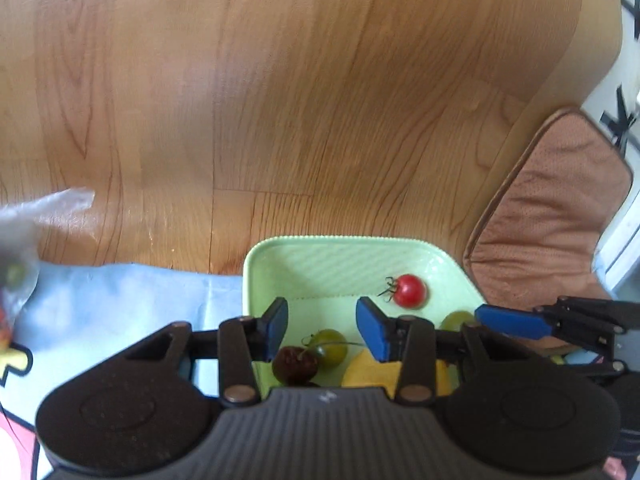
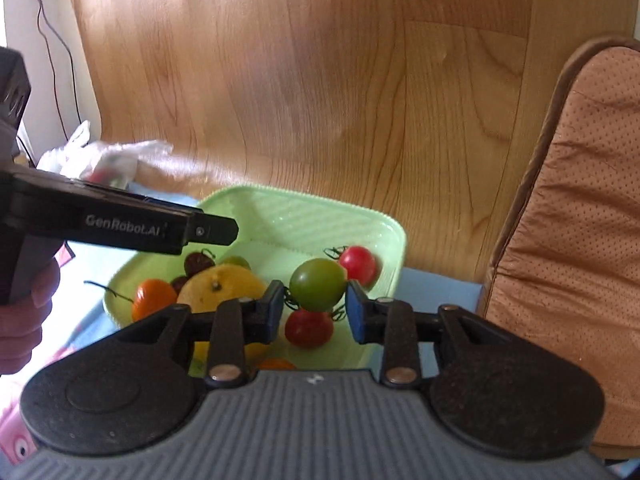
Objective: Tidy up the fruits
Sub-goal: 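Carry the tangerine and green tomato into the green bowl and open both tools, then grasp another tangerine with the left tool while the right tool grasps an orange cherry tomato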
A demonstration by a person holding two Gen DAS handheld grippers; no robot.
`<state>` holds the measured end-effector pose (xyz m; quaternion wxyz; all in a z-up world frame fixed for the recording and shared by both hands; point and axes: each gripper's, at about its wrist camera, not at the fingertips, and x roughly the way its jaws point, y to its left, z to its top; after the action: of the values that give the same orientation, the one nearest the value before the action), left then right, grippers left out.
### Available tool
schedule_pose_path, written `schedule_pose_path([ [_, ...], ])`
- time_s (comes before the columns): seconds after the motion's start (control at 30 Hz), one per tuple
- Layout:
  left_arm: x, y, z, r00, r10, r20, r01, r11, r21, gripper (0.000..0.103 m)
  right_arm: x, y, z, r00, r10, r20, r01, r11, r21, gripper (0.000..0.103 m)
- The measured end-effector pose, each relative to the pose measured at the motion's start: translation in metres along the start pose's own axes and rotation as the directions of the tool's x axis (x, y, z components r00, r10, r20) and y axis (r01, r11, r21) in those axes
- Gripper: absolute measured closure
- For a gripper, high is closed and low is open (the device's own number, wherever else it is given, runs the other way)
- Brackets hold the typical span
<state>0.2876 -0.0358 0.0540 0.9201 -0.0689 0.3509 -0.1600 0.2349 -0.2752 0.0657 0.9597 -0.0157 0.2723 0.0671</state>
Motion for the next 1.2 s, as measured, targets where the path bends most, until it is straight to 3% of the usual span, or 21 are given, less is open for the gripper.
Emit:
schedule_pose_path([
  [0.2, -0.06, -0.001, -0.014, 0.995, -0.055, 0.088, 0.055, 0.998, 0.009, 0.065, -0.055, -0.002, -0.008, 0.995, -0.005, 0.098, 0.001, 0.999, 0.044, 0.061],
  [0.4, -0.112, -0.015, -0.069, 0.986, -0.097, 0.135, 0.085, 0.992, 0.094, 0.065, -0.113, 0.021, -0.057, 0.986, 0.056, 0.157, -0.063, 0.997, 0.042, 0.062],
  [0.53, -0.102, -0.03, -0.097, 0.994, -0.076, 0.079, 0.064, 0.988, 0.14, 0.063, -0.114, 0.046, -0.09, 0.992, 0.059, 0.115, -0.054, 0.997, -0.053, 0.066],
  [0.6, -0.087, -0.035, -0.101, 0.997, -0.063, 0.041, 0.057, 0.988, 0.141, 0.063, -0.106, 0.058, -0.097, 0.994, 0.049, 0.093, -0.038, 0.992, -0.119, 0.075],
  [0.67, -0.075, -0.039, -0.101, 0.998, -0.064, 0.016, 0.061, 0.988, 0.14, 0.061, -0.095, 0.067, -0.097, 0.996, 0.038, 0.083, -0.024, 0.985, -0.17, 0.075],
  [0.77, -0.061, -0.046, -0.101, 0.999, -0.044, 0.021, 0.04, 0.986, 0.163, 0.049, -0.079, 0.072, -0.094, 0.996, 0.008, 0.087, 0.013, 0.971, -0.239, 0.075],
  [0.87, -0.047, -0.048, -0.101, 0.998, -0.058, 0.005, 0.057, 0.986, 0.154, 0.047, -0.066, 0.068, -0.089, 0.998, 0.036, 0.058, -0.02, 0.968, -0.251, 0.074],
  [0.93, -0.044, -0.048, -0.103, 0.998, -0.06, -0.002, 0.059, 0.986, 0.156, 0.051, -0.064, 0.072, -0.09, 0.998, 0.057, 0.032, -0.046, 0.958, -0.283, 0.071],
  [0.97, -0.043, -0.048, -0.105, 0.998, -0.062, -0.005, 0.062, 0.985, 0.159, 0.057, -0.06, 0.076, -0.093, 0.997, 0.071, -0.02, -0.074, 0.95, -0.303, 0.071],
  [1.03, -0.044, -0.046, -0.108, 0.997, -0.072, -0.014, 0.074, 0.984, 0.16, 0.066, -0.062, 0.077, -0.096, 0.997, 0.073, -0.004, -0.071, 0.951, -0.3, 0.071],
  [1.2, -0.066, -0.044, -0.122, 0.997, -0.073, -0.012, 0.074, 0.986, 0.152, 0.067, -0.079, 0.077, -0.103, 0.998, 0.064, -0.003, -0.063, 0.973, -0.224, 0.072],
])
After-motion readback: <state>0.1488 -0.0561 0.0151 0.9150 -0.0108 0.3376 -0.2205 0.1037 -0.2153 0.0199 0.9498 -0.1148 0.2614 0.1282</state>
